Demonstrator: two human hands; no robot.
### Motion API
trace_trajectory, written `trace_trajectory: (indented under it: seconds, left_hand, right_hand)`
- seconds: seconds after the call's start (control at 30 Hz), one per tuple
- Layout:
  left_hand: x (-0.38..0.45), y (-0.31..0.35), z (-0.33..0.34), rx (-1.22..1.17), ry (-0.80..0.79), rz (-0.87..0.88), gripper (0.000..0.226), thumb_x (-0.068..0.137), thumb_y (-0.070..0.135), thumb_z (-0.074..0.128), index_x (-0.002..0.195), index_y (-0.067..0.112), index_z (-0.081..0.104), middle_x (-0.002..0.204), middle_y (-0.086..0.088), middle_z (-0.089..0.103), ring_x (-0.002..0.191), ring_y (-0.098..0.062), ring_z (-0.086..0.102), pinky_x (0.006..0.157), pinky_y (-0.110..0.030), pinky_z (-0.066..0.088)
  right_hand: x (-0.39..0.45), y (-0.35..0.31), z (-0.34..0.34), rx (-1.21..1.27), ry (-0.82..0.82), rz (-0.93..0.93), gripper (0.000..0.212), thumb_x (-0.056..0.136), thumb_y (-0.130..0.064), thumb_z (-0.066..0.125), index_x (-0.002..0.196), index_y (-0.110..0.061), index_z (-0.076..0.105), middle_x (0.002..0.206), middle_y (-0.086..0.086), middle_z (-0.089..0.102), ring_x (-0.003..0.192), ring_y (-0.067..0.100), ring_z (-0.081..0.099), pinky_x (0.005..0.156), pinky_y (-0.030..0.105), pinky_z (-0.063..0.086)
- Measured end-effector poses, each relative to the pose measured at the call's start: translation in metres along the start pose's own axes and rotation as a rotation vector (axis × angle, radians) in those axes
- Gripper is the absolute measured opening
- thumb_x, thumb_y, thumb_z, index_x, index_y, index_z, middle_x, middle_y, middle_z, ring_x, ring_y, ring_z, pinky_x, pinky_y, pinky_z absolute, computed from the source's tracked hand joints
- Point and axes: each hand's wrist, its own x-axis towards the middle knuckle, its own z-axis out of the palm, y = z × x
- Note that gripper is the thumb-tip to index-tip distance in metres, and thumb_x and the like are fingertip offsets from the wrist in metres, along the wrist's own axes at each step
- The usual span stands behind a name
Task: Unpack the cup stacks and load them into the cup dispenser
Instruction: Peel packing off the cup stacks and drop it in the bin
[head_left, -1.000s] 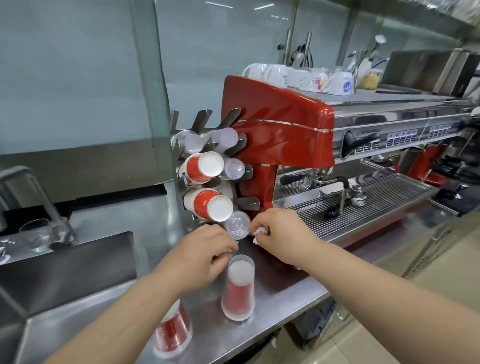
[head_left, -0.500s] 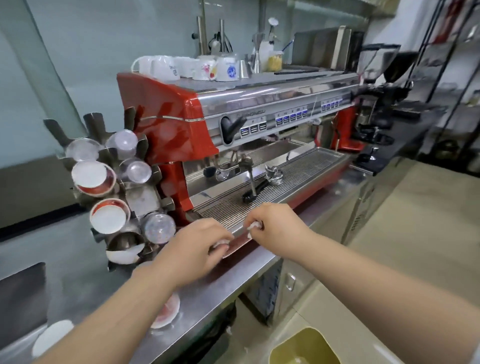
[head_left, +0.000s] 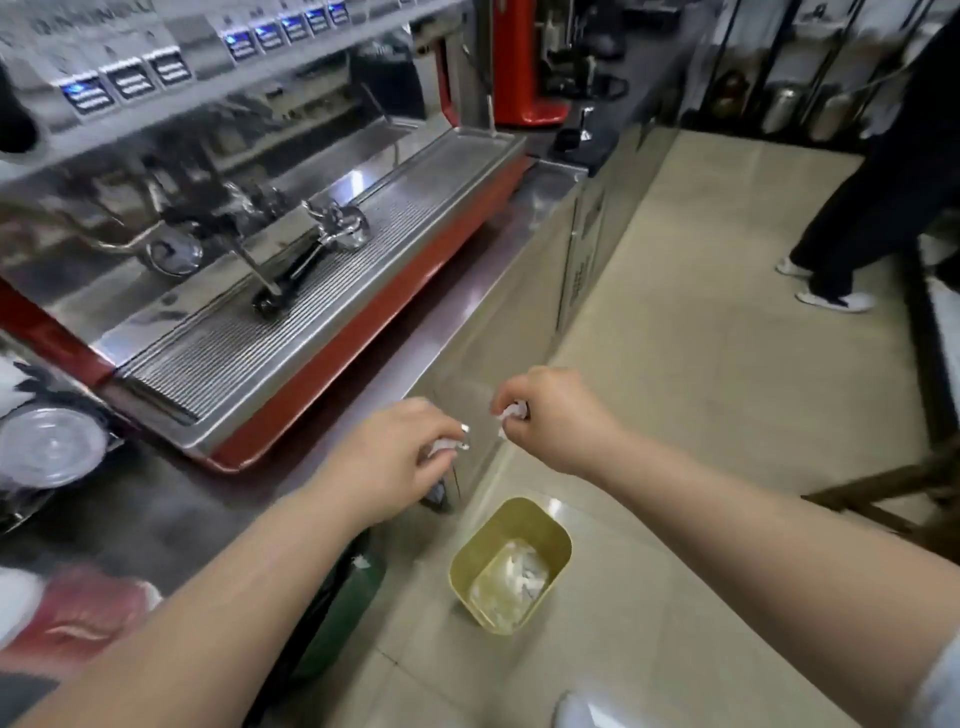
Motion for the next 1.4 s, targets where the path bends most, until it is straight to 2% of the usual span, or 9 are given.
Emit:
trace_trajectory:
  seconds: [0.2,0.33,0.43,0.63,0.83,0.9,1.13,1.27,1.4]
  left_hand:
    - [0.02,-0.012,0.094,-0.033,-0.189,-0.068,0.017,0.084,0.027,0.061,0.095,0.02,0.071,0.09,0.001,0.063,0.087,-0.018,0.06,0.075,-0.032,0.047]
    - [0.016,-0.031,0.159,-0.059,-0.274,-0.124,0.021,0.087,0.022,0.066,0.107,0.019,0.071,0.101,-0.001,0.064,0.092,-0.02,0.06,0.073,-0.024,0.038]
    - [0.004,-0.055,0.214,-0.07,-0.316,-0.171,0.023,0.085,0.023,0.067,0.108,0.019,0.072,0.1,-0.001,0.064,0.091,-0.019,0.061,0.069,-0.02,0.031]
    - [-0.04,-0.11,0.34,-0.141,-0.496,-0.239,0.022,0.083,0.021,0.067,0.104,0.018,0.073,0.087,0.009,0.047,0.086,-0.021,0.059,0.073,-0.023,0.037]
    - [-0.073,-0.158,0.449,-0.174,-0.603,-0.396,0.025,0.086,0.026,0.064,0.111,0.025,0.069,0.092,0.011,0.053,0.084,-0.01,0.051,0.074,-0.021,0.036]
    - [-0.076,-0.17,0.476,-0.186,-0.615,-0.437,0.026,0.087,0.026,0.063,0.112,0.025,0.069,0.095,0.011,0.053,0.084,-0.008,0.049,0.075,-0.021,0.038]
    - [-0.06,-0.194,0.553,-0.132,-0.731,-0.339,0.026,0.091,0.023,0.056,0.115,0.023,0.066,0.107,0.002,0.057,0.085,-0.011,0.047,0.068,-0.02,0.029]
    - [-0.055,-0.212,0.584,-0.063,-0.825,-0.36,0.028,0.089,0.021,0.054,0.115,0.021,0.066,0.109,-0.001,0.059,0.095,-0.02,0.057,0.075,-0.031,0.044]
    - [-0.055,-0.226,0.611,-0.029,-0.874,-0.415,0.029,0.088,0.022,0.055,0.116,0.024,0.064,0.112,0.0,0.059,0.103,-0.023,0.058,0.074,-0.03,0.045]
  right_hand:
    - [-0.013,0.07,0.059,0.043,-0.127,0.179,0.025,0.084,-0.016,0.056,0.105,-0.02,0.07,0.105,0.006,0.068,0.099,0.023,0.061,0.079,0.026,0.043]
    - [-0.019,0.108,0.113,0.132,-0.173,0.277,0.022,0.083,-0.013,0.057,0.098,-0.019,0.071,0.095,0.003,0.068,0.09,0.019,0.062,0.068,0.02,0.035]
    - [-0.023,0.136,0.172,0.15,-0.233,0.339,0.021,0.082,-0.012,0.057,0.096,-0.019,0.072,0.085,-0.001,0.063,0.083,0.018,0.059,0.074,0.024,0.041]
    - [-0.031,0.19,0.303,0.207,-0.326,0.457,0.021,0.084,-0.016,0.057,0.096,-0.024,0.072,0.083,-0.009,0.065,0.076,0.011,0.058,0.067,0.019,0.042]
    - [-0.038,0.238,0.416,0.284,-0.341,0.588,0.021,0.083,-0.013,0.058,0.094,-0.024,0.072,0.07,-0.014,0.057,0.065,0.008,0.052,0.054,0.006,0.038]
    - [-0.035,0.249,0.441,0.326,-0.366,0.62,0.021,0.084,-0.012,0.056,0.093,-0.024,0.071,0.07,-0.014,0.057,0.062,0.006,0.053,0.055,0.017,0.047]
    - [-0.002,0.288,0.5,0.151,-0.453,0.472,0.026,0.084,-0.011,0.054,0.102,-0.022,0.069,0.097,0.001,0.068,0.085,0.018,0.06,0.07,0.025,0.049]
    - [0.017,0.3,0.52,-0.069,-0.673,0.309,0.033,0.085,-0.011,0.057,0.118,-0.019,0.062,0.115,0.006,0.059,0.104,0.023,0.056,0.081,0.03,0.05]
    - [0.03,0.309,0.537,-0.158,-0.817,0.267,0.039,0.087,-0.006,0.052,0.125,-0.016,0.054,0.118,0.008,0.055,0.089,0.019,0.043,0.071,0.028,0.039]
